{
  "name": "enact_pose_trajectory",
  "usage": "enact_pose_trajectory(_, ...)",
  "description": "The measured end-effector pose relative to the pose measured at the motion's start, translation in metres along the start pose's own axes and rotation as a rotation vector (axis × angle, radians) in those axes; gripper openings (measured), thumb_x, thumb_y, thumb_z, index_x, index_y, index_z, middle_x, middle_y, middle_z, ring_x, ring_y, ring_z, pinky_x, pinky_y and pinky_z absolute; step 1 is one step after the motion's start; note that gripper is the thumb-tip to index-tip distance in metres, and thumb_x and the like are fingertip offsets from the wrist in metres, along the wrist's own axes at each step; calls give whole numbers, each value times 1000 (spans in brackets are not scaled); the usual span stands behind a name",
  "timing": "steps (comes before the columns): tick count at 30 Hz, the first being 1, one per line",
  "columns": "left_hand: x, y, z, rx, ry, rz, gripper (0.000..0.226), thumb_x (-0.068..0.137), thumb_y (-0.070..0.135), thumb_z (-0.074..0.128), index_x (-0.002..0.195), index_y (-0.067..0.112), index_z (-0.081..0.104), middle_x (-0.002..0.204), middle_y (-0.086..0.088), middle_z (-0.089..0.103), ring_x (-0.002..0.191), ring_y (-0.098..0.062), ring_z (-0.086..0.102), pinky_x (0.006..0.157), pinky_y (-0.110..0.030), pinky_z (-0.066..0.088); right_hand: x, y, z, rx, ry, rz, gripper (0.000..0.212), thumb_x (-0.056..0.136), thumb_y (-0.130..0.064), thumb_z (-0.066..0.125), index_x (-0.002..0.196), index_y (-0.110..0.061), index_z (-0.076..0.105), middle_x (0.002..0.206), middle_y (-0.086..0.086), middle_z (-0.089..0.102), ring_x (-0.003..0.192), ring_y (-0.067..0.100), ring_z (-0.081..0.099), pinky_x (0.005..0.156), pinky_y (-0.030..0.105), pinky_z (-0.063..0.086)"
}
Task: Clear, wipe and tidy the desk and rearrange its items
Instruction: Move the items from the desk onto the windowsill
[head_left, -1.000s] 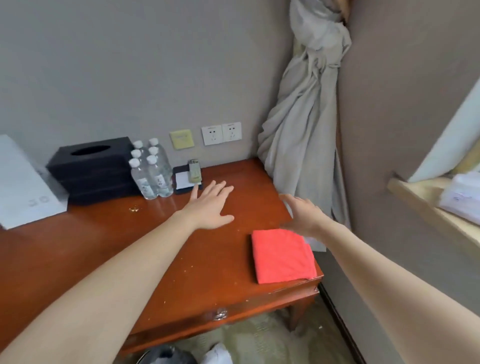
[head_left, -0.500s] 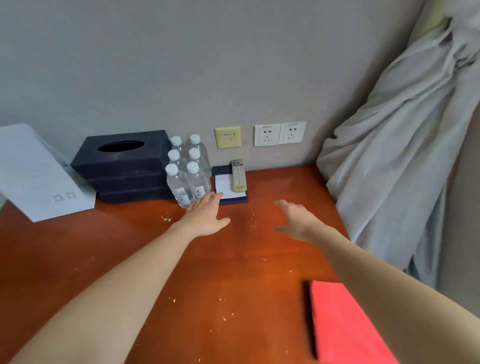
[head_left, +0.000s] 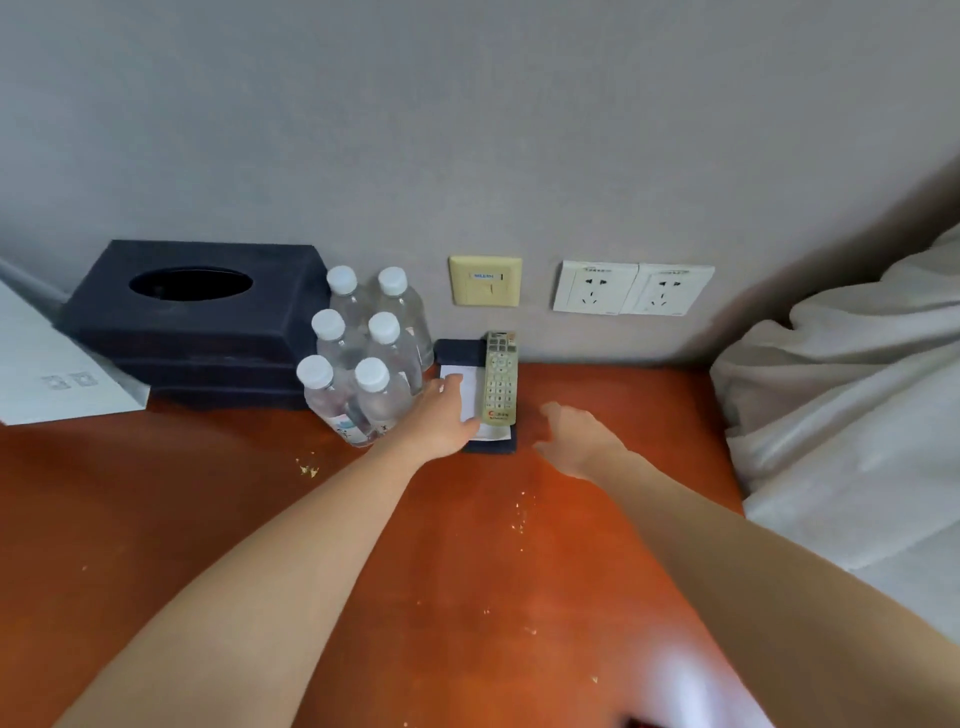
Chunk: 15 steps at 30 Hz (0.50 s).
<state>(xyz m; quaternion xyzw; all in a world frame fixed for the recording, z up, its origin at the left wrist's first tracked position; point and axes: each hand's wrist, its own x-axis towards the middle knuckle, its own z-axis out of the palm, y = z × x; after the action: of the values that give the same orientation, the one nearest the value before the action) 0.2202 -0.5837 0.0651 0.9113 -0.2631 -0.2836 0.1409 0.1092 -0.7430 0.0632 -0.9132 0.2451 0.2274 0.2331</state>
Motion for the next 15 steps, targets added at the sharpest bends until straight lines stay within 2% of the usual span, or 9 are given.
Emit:
enact_pose_trajectory(3,27,-1,10,13,-22,-58,72,98,34,54,154,11,15,155,-19,23,138,-38,35,98,-47,48,30,-4,2,23,-21,6,46,94,-24,55,137,-10,44,134,13,54,121,32,53,96,41,47)
enact_pose_trajectory(7,50,-1,20,-17,-52,-152,72,97,40,53,151,10,14,151,-20,23,141,-39,27,102,-50,43,58,-10,6,50,23,-10,34,96,-26,50,122,-5,53,122,16,53,111,35,53,91,41,46)
enact_pose_trajectory(12,65,9,26,-135,35,-293,76,95,38,58,148,2,18,145,-24,33,138,-40,29,108,-48,34,71,-18,7,374,-2,55,25,95,-21,42,100,-7,63,97,10,65,82,28,57,67,30,43)
enact_pose_trajectory(15,64,9,27,-203,68,-314,79,89,41,66,142,-1,26,141,-24,39,134,-39,36,106,-48,37,69,-13,8,554,6,105,32,99,-31,42,109,-9,62,101,7,65,90,27,60,74,33,47)
